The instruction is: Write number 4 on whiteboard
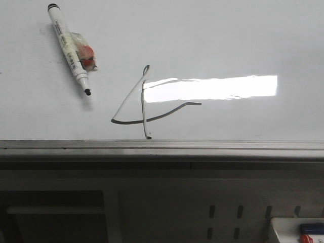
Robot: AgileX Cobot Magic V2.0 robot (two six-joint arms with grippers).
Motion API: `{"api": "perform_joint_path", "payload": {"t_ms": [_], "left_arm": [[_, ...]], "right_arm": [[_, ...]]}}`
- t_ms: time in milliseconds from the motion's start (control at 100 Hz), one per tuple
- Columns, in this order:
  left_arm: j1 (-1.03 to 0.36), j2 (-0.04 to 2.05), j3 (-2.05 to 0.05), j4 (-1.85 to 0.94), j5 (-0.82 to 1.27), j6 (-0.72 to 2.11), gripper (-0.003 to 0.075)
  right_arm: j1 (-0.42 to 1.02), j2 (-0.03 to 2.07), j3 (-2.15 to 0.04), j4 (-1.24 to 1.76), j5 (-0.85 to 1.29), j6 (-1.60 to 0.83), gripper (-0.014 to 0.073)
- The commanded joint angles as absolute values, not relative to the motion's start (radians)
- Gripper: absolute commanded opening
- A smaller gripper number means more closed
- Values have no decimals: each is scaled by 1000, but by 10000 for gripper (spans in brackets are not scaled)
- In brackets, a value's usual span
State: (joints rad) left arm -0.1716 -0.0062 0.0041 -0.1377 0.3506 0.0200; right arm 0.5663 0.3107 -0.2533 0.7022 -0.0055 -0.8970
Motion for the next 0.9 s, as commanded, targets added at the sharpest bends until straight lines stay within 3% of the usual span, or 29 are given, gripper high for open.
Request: {"api": "perform_joint_path", "payload": {"t_ms": [0,650,890], "left_arm": [[-167,-30,38,-158,318,12,-20],[-167,-30,38,-158,318,12,-20],[-167,-30,38,-158,318,12,-20]], "right_arm": [[562,315,-279,704,-73,-896,-64],[560,298,-228,688,-78,-896,-64],[418,234,-41,439,-86,-795,-64]]}}
